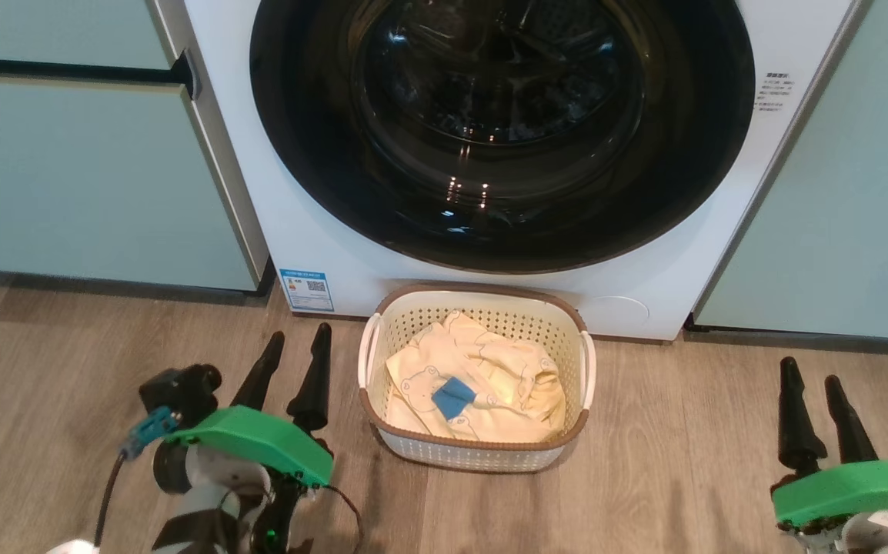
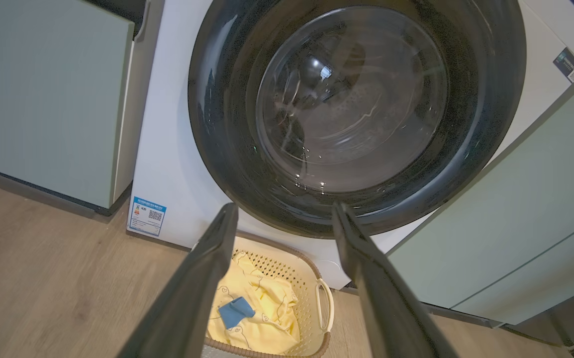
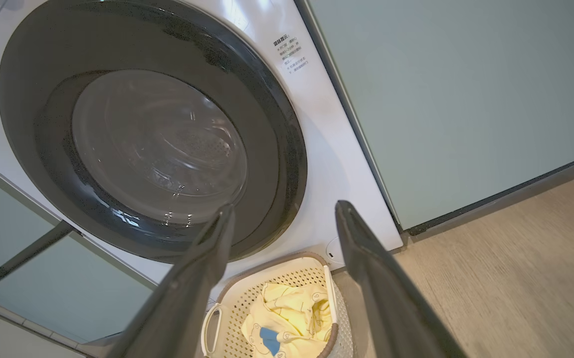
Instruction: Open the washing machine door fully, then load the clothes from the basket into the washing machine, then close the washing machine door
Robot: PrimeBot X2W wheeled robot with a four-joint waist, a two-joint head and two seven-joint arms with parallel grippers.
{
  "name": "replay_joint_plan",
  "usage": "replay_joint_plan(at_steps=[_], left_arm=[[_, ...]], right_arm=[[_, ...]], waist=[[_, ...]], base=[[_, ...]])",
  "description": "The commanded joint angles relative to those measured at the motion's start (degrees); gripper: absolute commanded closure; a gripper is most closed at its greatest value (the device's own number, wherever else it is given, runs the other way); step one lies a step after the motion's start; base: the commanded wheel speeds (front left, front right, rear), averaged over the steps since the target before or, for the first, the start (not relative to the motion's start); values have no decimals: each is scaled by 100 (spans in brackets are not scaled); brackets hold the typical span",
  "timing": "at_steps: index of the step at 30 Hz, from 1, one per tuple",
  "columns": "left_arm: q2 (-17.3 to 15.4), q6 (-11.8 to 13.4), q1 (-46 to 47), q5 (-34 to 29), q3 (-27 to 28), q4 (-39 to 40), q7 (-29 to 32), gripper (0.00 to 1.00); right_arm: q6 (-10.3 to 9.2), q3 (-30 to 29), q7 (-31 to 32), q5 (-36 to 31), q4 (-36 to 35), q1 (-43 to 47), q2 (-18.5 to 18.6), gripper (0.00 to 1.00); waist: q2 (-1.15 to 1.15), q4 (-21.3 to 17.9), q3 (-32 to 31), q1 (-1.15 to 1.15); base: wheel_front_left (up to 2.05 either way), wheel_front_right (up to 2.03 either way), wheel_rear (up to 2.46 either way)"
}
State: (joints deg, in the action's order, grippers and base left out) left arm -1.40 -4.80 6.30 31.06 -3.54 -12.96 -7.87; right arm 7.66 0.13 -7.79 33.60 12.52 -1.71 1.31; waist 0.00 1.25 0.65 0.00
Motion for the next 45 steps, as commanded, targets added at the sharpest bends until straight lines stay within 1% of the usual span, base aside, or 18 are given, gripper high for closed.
replay_joint_plan(at_steps=[1, 12, 22, 30, 35, 38, 45], left_arm=[[-106, 36, 340, -251, 114, 233, -91, 0], [-117, 72, 457, -956, 8, 255, -259, 0], [-129, 62, 563, -1297, 14, 220, -428, 0], [-139, 133, 648, -1945, -30, 184, -580, 0], [-144, 171, 702, -2234, -40, 181, -665, 0], [-148, 190, 737, -2421, -52, 178, -713, 0], [-148, 192, 739, -2271, -14, 95, -713, 0]], right_arm=[[-12, 87, -98, -250, -213, -322, 107, 0], [-14, 166, -266, -1058, -268, -377, 121, 0], [-15, 134, -435, -1793, -217, -429, 134, 0], [-16, 150, -588, -2374, -175, -460, 146, 0], [-17, 187, -672, -2675, -137, -465, 153, 0], [-17, 170, -720, -2782, -115, -461, 156, 0], [-17, 128, -720, -2488, -58, -445, 156, 0]], waist=[[0, 5, 0, 0], [0, 27, 9, 0], [0, 58, 19, 0], [0, 58, 31, 0], [0, 65, 37, 0], [0, 71, 40, 0], [0, 62, 41, 0]], base=[[0, 0, 0], [0, 0, 0], [0, 0, 0], [0, 0, 0], [0, 0, 0], [0, 0, 0], [0, 0, 0]])
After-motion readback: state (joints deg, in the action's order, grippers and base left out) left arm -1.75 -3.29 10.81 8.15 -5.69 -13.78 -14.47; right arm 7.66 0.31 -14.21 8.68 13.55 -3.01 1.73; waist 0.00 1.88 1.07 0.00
